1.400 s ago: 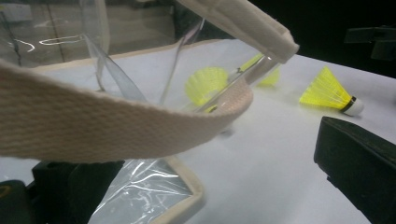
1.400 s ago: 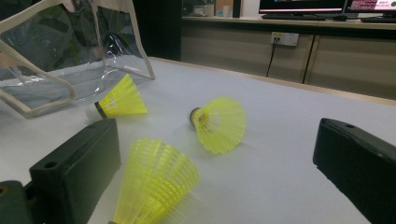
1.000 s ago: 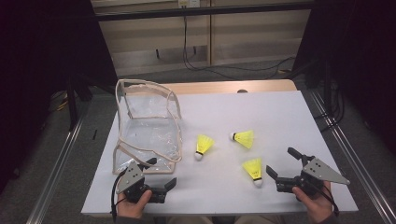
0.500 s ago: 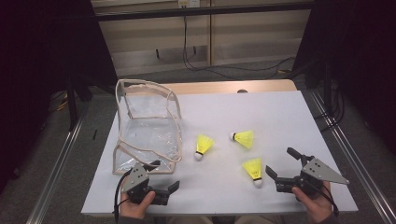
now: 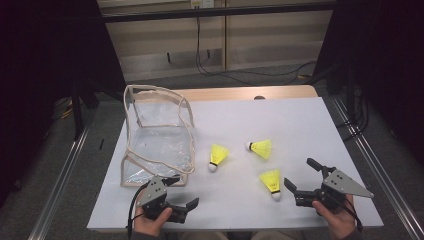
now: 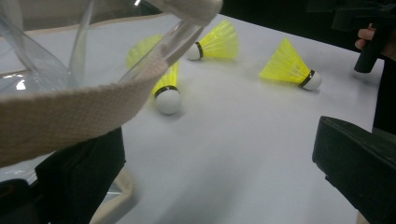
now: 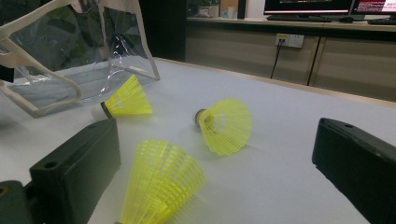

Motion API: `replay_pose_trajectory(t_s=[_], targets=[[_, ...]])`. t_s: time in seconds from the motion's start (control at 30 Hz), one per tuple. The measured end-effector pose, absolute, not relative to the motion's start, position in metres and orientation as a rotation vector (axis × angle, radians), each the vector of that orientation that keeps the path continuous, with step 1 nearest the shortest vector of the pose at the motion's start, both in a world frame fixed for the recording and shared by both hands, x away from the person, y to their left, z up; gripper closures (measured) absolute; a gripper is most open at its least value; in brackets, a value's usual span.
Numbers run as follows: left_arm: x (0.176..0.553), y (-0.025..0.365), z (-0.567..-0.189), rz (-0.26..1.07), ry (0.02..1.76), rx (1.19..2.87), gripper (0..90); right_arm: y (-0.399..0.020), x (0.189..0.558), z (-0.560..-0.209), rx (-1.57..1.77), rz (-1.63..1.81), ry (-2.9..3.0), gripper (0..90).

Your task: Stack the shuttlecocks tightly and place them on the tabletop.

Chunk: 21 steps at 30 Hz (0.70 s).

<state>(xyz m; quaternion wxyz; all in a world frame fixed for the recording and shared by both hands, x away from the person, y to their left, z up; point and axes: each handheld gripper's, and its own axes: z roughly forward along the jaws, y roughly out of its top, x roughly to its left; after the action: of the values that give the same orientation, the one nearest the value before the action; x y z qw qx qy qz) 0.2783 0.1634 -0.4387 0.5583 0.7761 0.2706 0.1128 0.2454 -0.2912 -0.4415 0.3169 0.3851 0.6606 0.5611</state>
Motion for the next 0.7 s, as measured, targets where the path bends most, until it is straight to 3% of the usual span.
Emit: replay_pose_trajectory(t_s=[0.7], targets=[[0.279,0.138,-0.438,0.211,0.61,1.836,2.1,-0.291,0.245,-0.442,1.006,1.478,1.744,0.6]])
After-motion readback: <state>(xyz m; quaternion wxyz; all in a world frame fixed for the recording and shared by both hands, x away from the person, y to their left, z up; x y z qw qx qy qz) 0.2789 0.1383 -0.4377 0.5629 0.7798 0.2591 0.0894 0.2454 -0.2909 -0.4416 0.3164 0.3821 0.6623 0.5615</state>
